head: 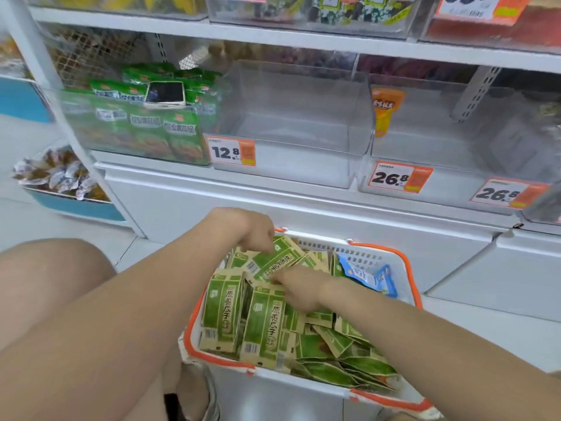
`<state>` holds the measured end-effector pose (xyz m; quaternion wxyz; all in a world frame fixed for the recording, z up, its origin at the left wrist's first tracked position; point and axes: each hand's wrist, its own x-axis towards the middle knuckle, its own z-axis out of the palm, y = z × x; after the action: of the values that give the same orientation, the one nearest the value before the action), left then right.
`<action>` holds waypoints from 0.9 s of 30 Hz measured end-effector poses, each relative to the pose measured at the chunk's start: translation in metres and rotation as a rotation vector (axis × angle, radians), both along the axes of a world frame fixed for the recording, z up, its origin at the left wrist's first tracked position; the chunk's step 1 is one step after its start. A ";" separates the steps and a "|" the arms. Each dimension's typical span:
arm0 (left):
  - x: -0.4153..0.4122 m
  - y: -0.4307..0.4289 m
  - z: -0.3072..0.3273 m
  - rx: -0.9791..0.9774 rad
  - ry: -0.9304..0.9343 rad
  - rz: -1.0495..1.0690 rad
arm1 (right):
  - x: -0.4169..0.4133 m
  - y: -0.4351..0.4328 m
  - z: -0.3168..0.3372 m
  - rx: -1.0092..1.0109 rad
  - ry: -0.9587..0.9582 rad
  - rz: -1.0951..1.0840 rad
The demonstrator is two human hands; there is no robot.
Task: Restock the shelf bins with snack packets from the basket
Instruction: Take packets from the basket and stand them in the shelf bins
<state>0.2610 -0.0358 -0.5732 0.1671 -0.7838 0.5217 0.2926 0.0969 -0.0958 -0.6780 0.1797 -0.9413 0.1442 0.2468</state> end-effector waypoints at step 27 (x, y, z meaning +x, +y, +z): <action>-0.025 -0.004 0.102 -0.491 0.690 0.365 | 0.037 -0.073 0.195 0.458 -0.697 -1.045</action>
<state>0.2357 -0.0399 -0.4716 -0.2613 -0.7361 0.4540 0.4287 0.1336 -0.1688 -0.4825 0.5072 -0.7102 0.4588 -0.1667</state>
